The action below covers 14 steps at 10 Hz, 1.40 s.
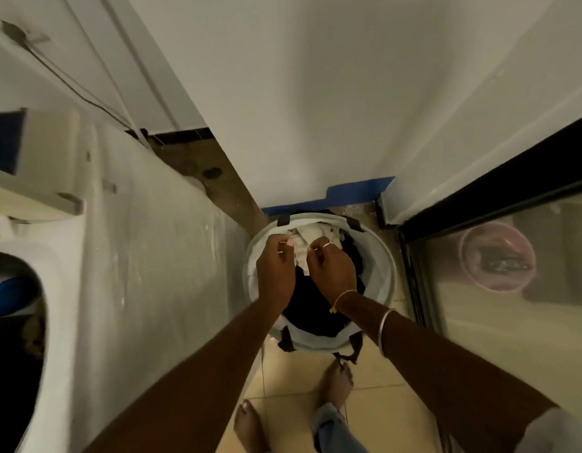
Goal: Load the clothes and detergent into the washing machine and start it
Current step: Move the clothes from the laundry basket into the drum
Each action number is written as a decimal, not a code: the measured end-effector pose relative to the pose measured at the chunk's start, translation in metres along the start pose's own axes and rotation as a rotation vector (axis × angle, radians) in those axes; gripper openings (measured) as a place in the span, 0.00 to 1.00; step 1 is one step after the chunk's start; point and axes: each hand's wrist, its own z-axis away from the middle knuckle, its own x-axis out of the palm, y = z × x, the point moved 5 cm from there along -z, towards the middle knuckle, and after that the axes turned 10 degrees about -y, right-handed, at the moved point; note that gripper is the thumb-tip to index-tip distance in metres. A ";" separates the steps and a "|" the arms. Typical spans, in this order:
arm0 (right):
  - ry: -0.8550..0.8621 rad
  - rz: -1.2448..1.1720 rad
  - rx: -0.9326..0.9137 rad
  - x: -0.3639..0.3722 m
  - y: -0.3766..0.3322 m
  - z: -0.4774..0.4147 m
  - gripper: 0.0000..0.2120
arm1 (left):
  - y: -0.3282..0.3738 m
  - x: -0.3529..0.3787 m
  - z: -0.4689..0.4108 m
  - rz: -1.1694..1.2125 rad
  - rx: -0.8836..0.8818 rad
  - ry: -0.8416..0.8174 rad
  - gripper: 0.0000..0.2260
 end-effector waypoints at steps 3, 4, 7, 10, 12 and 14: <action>-0.388 0.366 0.125 0.107 0.104 -0.104 0.39 | -0.081 0.038 -0.045 -0.002 -0.066 -0.103 0.11; -0.429 0.421 0.162 0.146 0.125 -0.140 0.44 | -0.111 0.047 -0.048 0.068 -0.138 -0.055 0.07; -0.197 0.206 0.010 0.134 0.122 -0.139 0.18 | -0.139 0.055 -0.043 0.152 -0.178 -0.025 0.11; 0.041 -0.592 -0.107 0.010 0.011 -0.004 0.09 | -0.044 0.012 0.019 0.037 0.062 -0.267 0.37; 0.113 -0.786 -0.249 -0.059 -0.116 0.074 0.08 | 0.053 -0.065 0.090 0.246 0.025 -0.244 0.20; 0.178 -0.663 -0.491 -0.084 -0.247 0.155 0.12 | 0.117 -0.180 0.169 0.235 0.321 0.058 0.19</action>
